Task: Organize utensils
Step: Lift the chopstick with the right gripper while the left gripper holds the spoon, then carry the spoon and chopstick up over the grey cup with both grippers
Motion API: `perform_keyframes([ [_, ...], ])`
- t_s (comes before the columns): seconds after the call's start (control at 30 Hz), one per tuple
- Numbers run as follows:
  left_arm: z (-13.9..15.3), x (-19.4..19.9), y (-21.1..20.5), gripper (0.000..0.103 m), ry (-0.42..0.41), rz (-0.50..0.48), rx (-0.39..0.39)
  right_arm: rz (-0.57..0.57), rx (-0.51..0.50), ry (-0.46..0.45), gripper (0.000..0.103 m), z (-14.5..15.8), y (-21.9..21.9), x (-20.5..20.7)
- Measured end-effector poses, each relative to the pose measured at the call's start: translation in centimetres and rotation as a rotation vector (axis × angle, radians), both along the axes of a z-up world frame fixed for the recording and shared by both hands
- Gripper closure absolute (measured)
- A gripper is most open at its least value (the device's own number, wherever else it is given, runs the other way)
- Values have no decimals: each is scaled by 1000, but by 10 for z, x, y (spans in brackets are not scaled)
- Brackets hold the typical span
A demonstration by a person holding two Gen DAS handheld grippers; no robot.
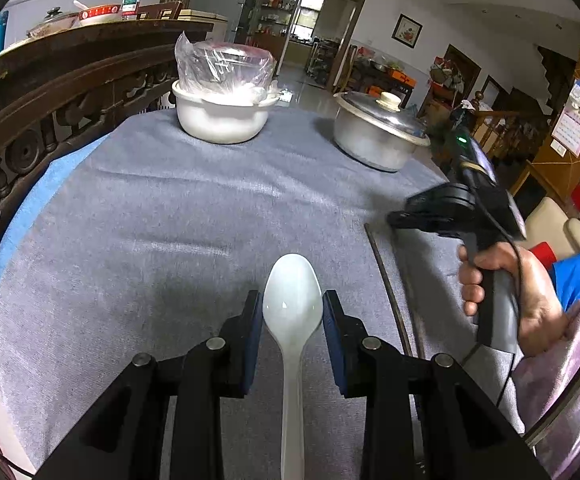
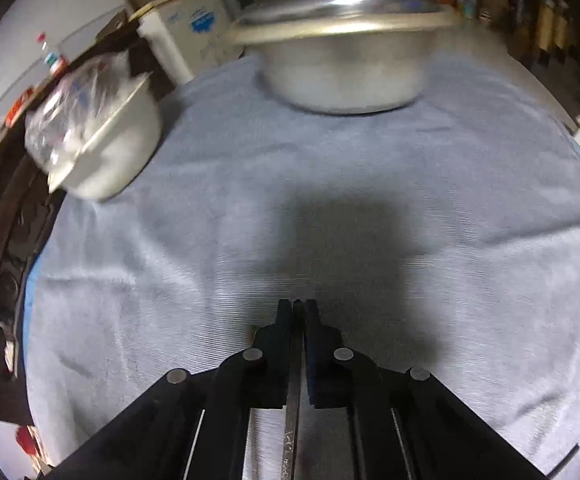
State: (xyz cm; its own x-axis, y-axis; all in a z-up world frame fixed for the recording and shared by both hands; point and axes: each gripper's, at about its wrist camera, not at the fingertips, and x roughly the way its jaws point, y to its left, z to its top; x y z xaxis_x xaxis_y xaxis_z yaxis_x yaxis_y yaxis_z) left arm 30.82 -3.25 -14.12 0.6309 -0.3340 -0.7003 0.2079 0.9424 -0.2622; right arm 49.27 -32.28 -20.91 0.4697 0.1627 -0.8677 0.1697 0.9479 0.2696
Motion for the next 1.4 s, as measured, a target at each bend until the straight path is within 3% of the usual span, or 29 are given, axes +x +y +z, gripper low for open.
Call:
perform_keyframes([
  [0.17, 4, -2, -1, 71, 5, 5, -11, -68, 82, -69, 97, 18, -39, -28],
  [0.43, 30, -22, 1, 71, -57, 1, -13, -51, 180, -406, 97, 86, -49, -98],
  [0.87, 73, -65, -7, 71, -151, -9, -19, -90, 164, -752, 97, 169, -52, -217],
  [1.17, 97, -89, -16, 71, -219, -20, -41, -110, 99, -860, 97, 222, -52, -262],
  [1.4, 115, -107, -15, 71, -316, -18, -130, -78, -4, -917, 97, 263, -41, -307],
])
